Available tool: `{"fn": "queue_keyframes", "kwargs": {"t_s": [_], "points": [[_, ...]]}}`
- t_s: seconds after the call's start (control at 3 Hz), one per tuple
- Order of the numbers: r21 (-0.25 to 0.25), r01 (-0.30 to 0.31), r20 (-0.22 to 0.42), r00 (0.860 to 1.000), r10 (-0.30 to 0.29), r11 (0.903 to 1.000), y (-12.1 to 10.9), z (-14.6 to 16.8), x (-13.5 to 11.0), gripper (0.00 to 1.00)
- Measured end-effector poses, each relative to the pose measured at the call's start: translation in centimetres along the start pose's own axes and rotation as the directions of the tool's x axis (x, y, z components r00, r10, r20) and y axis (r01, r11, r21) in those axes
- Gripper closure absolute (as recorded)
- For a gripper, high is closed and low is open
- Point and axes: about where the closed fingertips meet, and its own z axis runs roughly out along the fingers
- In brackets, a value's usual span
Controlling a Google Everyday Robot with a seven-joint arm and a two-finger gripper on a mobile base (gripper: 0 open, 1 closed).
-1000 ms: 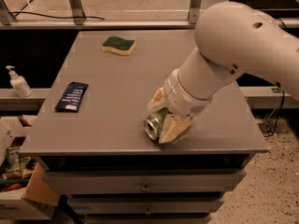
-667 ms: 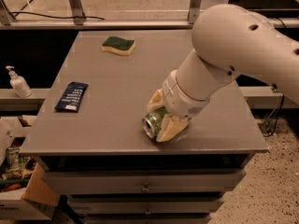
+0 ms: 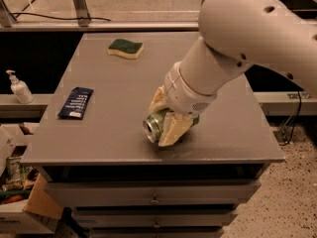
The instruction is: Pick green can
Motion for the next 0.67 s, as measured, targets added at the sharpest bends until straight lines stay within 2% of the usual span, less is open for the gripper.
{"fn": "queue_keyframes", "kwargs": {"t_s": [0.67], "points": [[0.032, 0.001, 0.093, 0.996, -0.004, 0.9995, -2.6, -5.3, -6.2, 1.0]]}}
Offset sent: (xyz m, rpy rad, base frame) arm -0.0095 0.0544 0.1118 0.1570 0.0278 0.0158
